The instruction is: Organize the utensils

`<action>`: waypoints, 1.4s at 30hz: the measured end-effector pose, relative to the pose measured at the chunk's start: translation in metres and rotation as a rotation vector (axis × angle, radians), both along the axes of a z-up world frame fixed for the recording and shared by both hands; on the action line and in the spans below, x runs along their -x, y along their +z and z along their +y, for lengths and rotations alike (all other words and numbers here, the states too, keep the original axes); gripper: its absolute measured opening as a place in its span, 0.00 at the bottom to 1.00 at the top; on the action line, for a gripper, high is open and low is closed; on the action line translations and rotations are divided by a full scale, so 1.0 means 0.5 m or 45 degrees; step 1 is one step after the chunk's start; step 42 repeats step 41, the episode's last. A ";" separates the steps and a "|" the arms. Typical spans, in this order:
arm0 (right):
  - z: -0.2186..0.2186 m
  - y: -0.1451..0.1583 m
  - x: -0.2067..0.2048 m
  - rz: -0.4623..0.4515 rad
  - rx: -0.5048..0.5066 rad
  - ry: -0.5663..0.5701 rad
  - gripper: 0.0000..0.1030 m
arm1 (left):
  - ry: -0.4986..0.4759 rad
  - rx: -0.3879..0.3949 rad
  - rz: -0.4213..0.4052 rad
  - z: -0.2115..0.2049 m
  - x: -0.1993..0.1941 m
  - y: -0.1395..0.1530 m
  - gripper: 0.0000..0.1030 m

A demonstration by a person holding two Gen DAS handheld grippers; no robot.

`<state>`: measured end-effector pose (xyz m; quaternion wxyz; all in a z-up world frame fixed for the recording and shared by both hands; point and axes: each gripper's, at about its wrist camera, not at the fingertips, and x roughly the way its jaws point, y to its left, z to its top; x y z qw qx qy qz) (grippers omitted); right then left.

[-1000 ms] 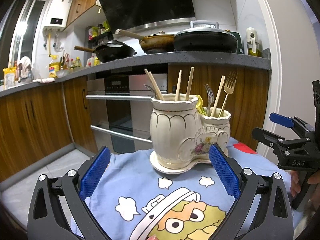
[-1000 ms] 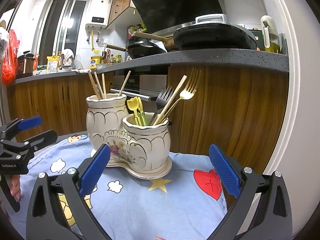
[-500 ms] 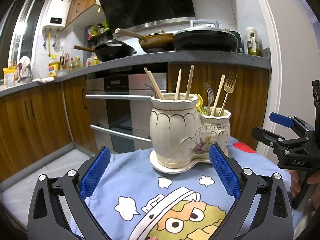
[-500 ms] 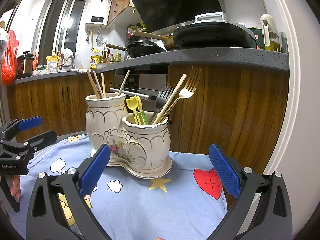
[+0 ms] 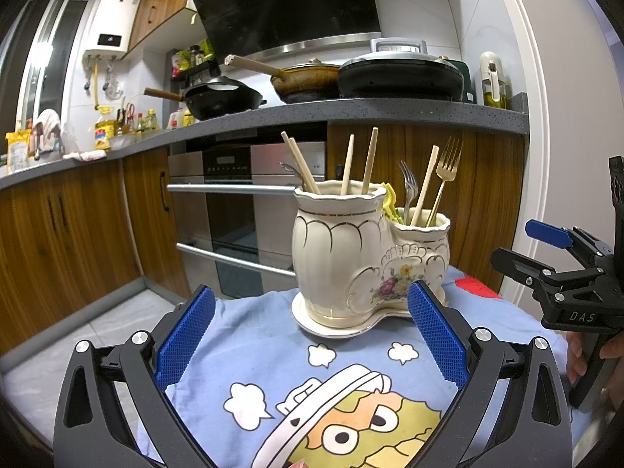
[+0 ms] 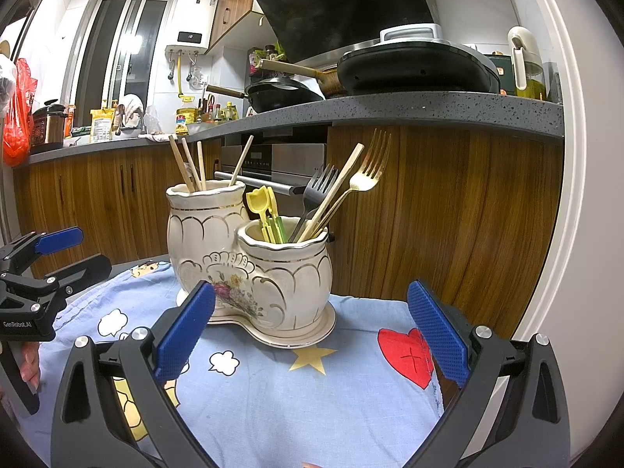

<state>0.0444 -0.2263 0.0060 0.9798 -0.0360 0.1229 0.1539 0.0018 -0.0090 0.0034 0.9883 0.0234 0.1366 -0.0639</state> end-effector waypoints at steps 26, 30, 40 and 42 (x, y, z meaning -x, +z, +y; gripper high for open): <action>-0.001 0.000 0.000 0.004 0.000 0.000 0.95 | -0.001 0.000 0.003 0.000 0.000 0.001 0.95; -0.001 0.001 0.000 0.004 0.000 0.000 0.95 | -0.017 0.002 0.003 -0.001 -0.002 -0.003 0.95; -0.003 -0.002 -0.005 0.030 -0.006 -0.002 0.95 | 0.023 0.007 0.025 0.005 -0.003 -0.009 0.95; -0.003 -0.006 -0.009 0.048 -0.009 -0.004 0.95 | 0.024 0.007 0.026 0.006 -0.003 -0.008 0.95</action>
